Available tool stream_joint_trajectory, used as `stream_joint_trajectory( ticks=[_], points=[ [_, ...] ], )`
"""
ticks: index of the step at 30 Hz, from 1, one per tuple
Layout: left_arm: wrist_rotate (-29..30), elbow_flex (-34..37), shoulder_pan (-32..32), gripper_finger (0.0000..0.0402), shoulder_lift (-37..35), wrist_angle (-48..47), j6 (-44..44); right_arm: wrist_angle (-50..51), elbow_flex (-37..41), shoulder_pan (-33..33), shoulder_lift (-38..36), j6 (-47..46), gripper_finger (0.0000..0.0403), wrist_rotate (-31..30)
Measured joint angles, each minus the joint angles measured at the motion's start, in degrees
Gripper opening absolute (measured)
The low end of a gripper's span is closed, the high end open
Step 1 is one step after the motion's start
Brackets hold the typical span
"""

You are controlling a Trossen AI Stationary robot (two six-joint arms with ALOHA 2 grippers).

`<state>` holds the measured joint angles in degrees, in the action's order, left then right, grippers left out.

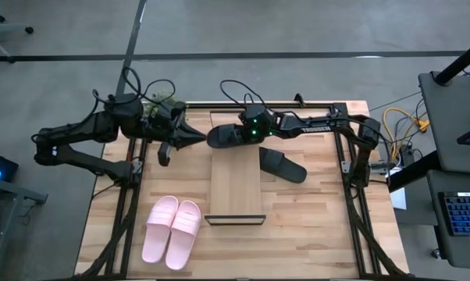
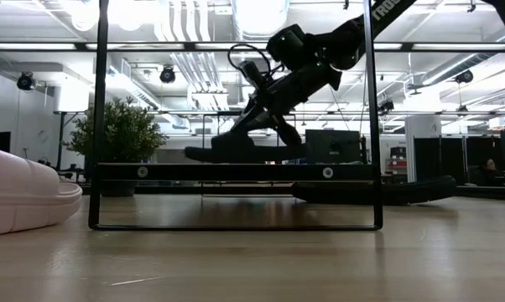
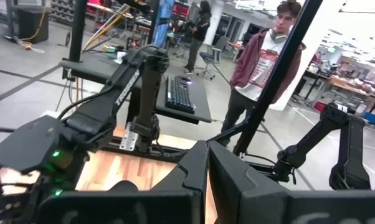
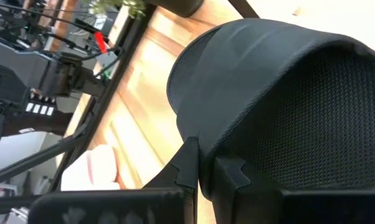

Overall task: Pick and place slides into the shelf
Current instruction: Put the right black slide on the shelf

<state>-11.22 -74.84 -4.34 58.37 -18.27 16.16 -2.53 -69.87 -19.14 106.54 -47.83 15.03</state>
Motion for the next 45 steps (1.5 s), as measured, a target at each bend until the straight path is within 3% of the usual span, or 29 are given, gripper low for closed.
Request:
stream_joint_trajectory(
  ticks=[33,45],
  points=[
    [-0.55,-0.08,0.00,0.0000,-2.27,1.58,-0.07,-1.05,0.48,0.00,0.46,0.87,0.0014,-0.13],
    [-1.07,-0.08,0.00,0.0000,-2.27,1.56,-0.07,-1.23,0.48,0.00,0.48,-1.15,0.0111,-2.03]
  ],
)
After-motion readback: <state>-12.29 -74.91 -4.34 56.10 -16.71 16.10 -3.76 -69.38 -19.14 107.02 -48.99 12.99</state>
